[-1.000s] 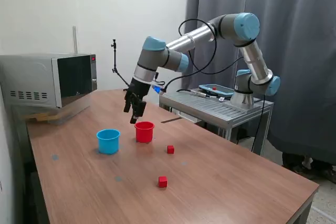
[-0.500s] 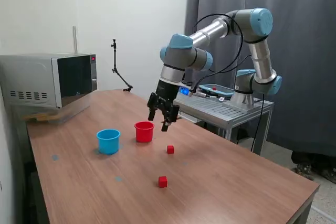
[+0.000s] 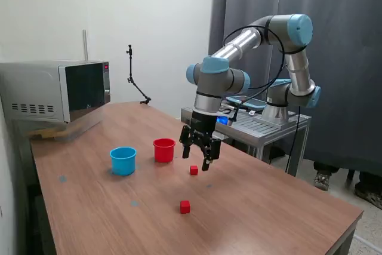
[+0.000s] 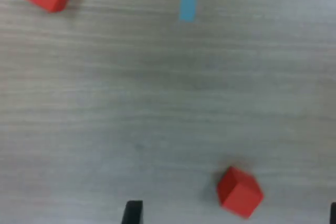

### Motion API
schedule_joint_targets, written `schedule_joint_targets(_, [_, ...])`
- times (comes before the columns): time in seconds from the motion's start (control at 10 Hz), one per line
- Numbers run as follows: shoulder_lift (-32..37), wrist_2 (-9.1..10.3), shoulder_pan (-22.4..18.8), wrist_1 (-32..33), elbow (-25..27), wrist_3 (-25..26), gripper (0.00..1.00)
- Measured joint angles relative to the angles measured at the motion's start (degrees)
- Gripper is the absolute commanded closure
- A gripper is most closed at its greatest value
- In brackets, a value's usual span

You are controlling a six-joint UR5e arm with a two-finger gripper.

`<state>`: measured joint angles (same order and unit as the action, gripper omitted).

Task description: Place red objects in the red bin, and blue objects in the blue bin.

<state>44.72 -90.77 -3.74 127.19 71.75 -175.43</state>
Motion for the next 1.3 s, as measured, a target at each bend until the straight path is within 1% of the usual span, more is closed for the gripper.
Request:
schedule_joint_targets(0.2, [-2.8,0.28,-0.7,0.3,-1.7,-0.1,0.00])
schedule_joint_targets(0.4, [-4.9,1.09,-0.9,0.6,-4.1,-0.9,0.00])
schedule_joint_targets(0.7, [-5.9,5.20,-1.1,1.4,-5.8,-2.3,0.00])
schedule_joint_targets(0.8, [-6.3,5.90,-1.2,1.8,-6.1,-2.2,0.00])
schedule_joint_targets(0.9, [-6.9,6.24,-1.4,2.1,-6.7,-1.4,0.00])
schedule_joint_targets(1.3, [-10.2,6.46,-2.0,2.4,-10.0,5.4,0.00])
